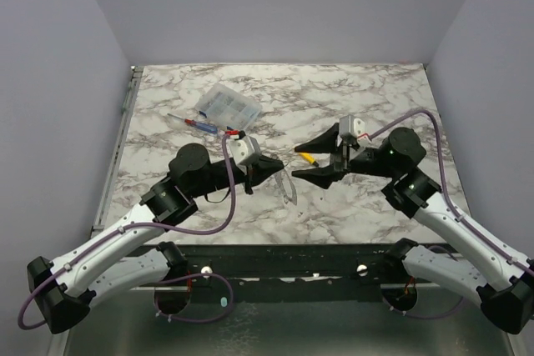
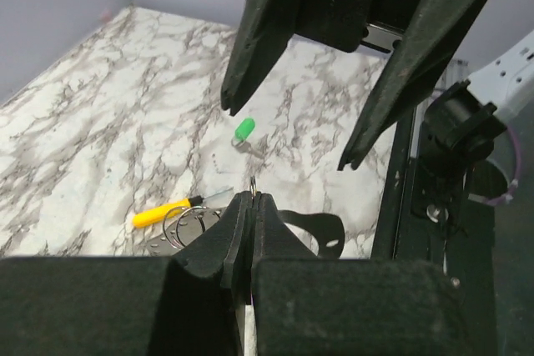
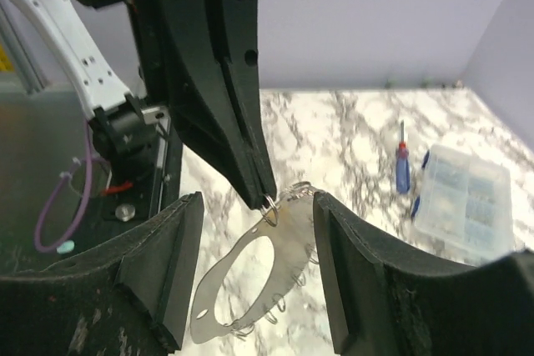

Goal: Put the keys on the keyring

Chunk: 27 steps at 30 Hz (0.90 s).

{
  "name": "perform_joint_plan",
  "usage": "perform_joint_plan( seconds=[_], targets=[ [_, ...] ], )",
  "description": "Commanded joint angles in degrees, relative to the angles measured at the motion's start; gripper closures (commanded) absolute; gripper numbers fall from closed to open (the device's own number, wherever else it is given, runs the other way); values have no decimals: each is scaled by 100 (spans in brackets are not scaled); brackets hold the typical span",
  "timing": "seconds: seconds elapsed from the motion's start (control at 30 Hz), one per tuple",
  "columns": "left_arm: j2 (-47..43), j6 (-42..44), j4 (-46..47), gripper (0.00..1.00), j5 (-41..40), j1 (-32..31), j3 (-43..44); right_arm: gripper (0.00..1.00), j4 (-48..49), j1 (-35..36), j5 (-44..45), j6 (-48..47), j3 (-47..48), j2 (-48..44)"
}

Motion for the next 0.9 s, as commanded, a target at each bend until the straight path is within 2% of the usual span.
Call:
perform_joint_plan(
  seconds=[0.0, 0.2, 0.43, 0.73, 0.87],
  targets=[
    [145, 879, -769, 100, 302, 2, 308, 38, -2144, 43, -17, -1243, 436, 232],
    [439, 1236, -1160, 100, 797, 6, 536, 41, -2075, 43, -110, -1496, 153, 58],
    [581, 1204, -1173, 100, 1446, 4, 489, 49, -2297, 218, -28, -1739, 151, 385],
    [574, 1210, -1170, 100, 1430, 1, 462, 69, -2570, 434, 21, -1943, 198, 621],
    [573, 1203, -1159, 100, 1432, 2, 454, 83, -2555, 485, 38, -1925, 180, 644]
  ],
)
